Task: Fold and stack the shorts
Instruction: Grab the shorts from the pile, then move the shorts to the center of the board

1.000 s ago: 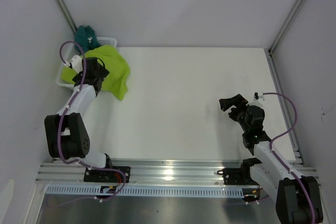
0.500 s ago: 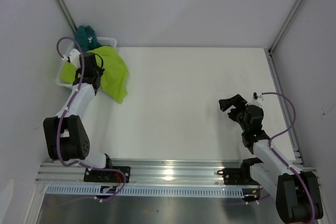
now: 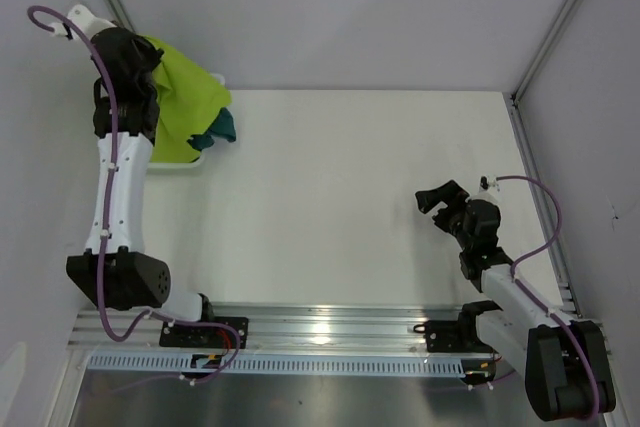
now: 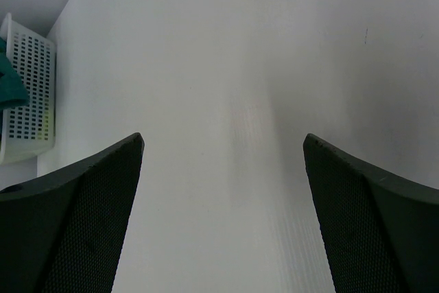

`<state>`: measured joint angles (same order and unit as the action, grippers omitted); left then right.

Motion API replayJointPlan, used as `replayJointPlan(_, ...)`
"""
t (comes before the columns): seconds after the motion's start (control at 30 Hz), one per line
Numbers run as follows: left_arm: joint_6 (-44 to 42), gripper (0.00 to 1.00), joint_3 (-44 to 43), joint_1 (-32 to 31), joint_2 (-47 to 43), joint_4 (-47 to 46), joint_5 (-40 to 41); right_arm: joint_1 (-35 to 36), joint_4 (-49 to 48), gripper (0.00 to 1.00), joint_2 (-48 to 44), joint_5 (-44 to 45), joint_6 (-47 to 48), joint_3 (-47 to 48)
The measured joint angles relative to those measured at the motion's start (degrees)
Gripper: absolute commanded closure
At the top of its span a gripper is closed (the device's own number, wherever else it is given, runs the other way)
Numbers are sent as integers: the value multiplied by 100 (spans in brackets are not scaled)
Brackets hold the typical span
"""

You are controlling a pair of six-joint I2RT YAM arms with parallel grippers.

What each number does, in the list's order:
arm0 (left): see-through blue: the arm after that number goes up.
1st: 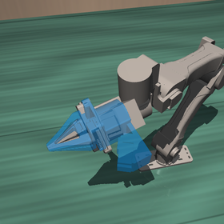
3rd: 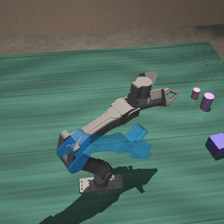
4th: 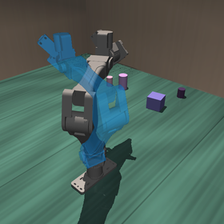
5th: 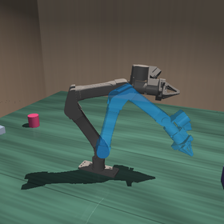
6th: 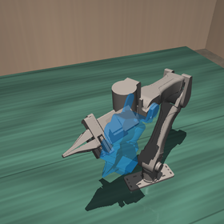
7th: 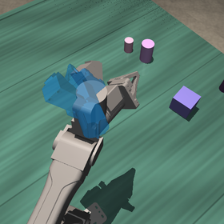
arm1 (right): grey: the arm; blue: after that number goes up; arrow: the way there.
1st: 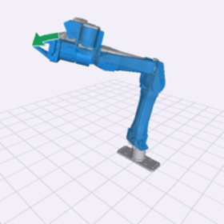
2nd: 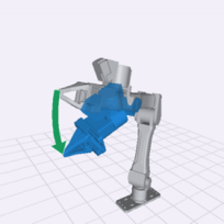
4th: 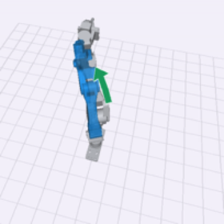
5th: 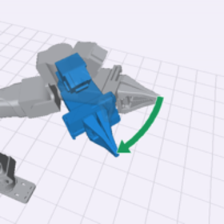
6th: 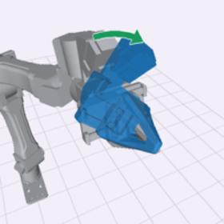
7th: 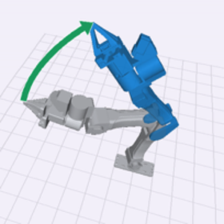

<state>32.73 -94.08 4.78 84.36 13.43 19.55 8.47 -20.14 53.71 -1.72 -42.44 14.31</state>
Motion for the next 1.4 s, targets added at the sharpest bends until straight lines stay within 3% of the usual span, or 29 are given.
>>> replayJointPlan(0.13, -76, 100, -260, -2, -70, -105, 42, 0, 0, 1, 61, -33, 2, 0)
replayJointPlan(0.3, 50, 100, 874, -2, -96, -402, -76, 4, 0, 0, 116, -70, 0, 0)
replayJointPlan(0.4, 90, 100, 1119, -20, 4, -225, -155, 4, -15, 0, 127, -90, 2, 0)
replayJointPlan(0.5, 66, 100, 791, -39, 17, -22, -131, 7, -24, 1, 162, -122, 4, 7)
replayJointPlan(0.67, -28, 100, -645, -39, -2, 210, -166, 7, -28, 0, 170, -184, 4, 9)
replayJointPlan(0.77, 28, 100, -1158, -37, -168, 50, -562, 7, -31, 1, 170, -219, 4, 9)
replayJointPlan(1.2, 627, 100, -1224, -232, -1104, -695, -2164, 7, -26, 0, -17, -227, 92, 22)
replayJointPlan(1.4, 1394, 100, -1014, -236, -1644, -1569, -2835, 11, -28, 0, -15, -284, 96, 31)
